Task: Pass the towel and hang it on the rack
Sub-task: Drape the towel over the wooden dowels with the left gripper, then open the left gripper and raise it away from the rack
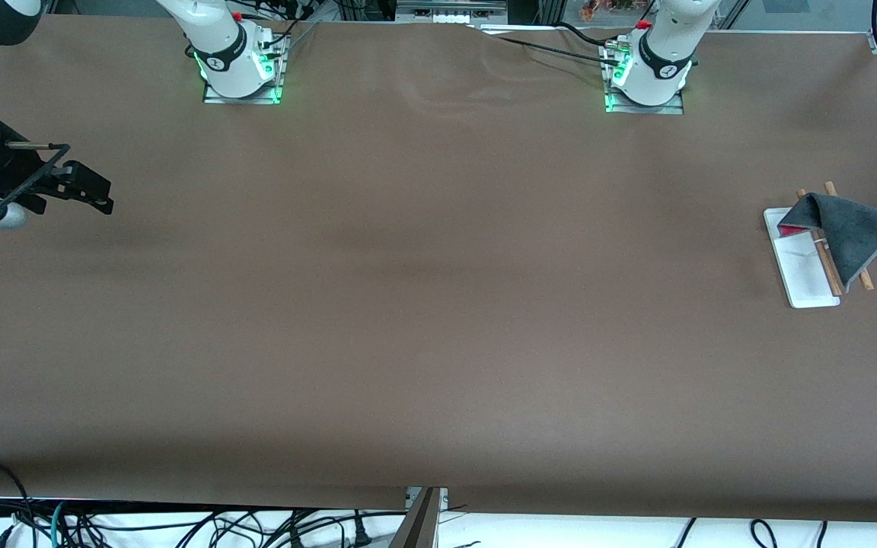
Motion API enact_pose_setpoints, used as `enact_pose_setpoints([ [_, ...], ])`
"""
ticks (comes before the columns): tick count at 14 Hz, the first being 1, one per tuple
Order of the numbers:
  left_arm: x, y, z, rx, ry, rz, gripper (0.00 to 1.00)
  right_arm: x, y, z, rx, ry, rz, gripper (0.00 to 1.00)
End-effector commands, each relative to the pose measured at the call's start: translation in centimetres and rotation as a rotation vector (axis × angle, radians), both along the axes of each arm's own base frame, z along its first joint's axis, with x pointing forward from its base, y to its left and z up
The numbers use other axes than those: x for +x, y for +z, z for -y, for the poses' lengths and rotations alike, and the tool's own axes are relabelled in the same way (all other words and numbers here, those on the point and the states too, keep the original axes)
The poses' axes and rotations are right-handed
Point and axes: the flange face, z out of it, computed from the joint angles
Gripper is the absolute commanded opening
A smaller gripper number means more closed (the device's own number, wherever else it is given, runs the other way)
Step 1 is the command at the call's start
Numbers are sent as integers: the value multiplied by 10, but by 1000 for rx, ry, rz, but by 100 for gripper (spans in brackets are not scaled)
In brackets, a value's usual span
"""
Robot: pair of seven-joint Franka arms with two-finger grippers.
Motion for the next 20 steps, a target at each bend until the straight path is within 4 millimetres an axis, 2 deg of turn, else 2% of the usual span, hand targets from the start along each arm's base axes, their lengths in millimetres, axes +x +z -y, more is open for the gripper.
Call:
enact_pose_setpoints([
  [1,1,4,-17,9,-47,30,100,-10,0,17,35,-11,-5,100],
  [7,16,61,-39,112,-55,126,100,-4,0,15,31,-5,-11,100],
  [11,27,85,-34,137,-15,136,100,-4,0,14,32,-5,-11,100],
  [12,32,97,-29,155,17,130,100,-4,0,13,32,-3,-11,100],
  [15,61,120,3,192,104,88,100,-4,0,10,34,-2,-11,100],
  [16,71,136,18,208,124,87,100,-4,0,10,34,0,-11,100],
  [17,81,147,33,220,143,80,100,-4,0,11,34,-2,-11,100],
  [18,98,160,63,250,143,70,100,-4,0,11,34,-2,-11,100],
  [19,101,180,80,287,196,48,100,-4,0,11,34,-2,-11,100],
  [20,103,186,90,306,245,19,100,-4,0,9,32,1,-11,100],
])
